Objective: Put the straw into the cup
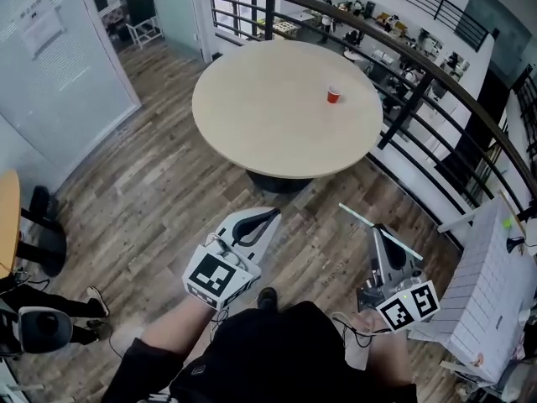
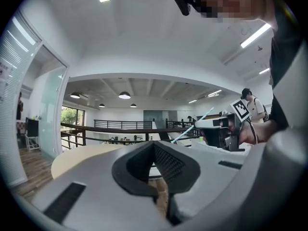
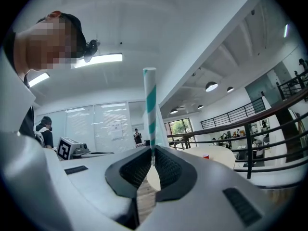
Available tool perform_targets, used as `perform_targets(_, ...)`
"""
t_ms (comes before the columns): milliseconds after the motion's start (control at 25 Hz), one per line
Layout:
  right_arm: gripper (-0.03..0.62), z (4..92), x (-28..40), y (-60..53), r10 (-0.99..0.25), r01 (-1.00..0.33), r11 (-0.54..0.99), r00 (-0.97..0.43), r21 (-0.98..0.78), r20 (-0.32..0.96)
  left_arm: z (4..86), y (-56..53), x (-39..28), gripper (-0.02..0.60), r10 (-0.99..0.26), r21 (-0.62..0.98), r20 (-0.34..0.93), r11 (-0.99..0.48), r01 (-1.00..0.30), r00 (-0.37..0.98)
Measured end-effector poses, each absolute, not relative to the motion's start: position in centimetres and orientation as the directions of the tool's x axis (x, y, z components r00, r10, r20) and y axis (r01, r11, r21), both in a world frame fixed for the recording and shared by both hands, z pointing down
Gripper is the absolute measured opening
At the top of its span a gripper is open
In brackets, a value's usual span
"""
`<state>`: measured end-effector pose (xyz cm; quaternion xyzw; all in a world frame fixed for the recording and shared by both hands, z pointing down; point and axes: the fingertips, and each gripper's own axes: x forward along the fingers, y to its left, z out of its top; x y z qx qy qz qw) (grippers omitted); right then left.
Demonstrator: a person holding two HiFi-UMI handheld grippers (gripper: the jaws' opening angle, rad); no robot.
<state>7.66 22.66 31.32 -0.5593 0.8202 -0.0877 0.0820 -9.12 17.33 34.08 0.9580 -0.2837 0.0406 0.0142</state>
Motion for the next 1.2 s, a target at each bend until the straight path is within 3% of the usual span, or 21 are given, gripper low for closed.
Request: perform_targets(1200,0.037,35.9,21.4,-4.2,-0.92,-0.883,0.376,-0.391,-0.281,-0.004,38.7,-9.3,2.4,0.005,-0.607,0.047,0.129,-0.786,-0.617,0.784)
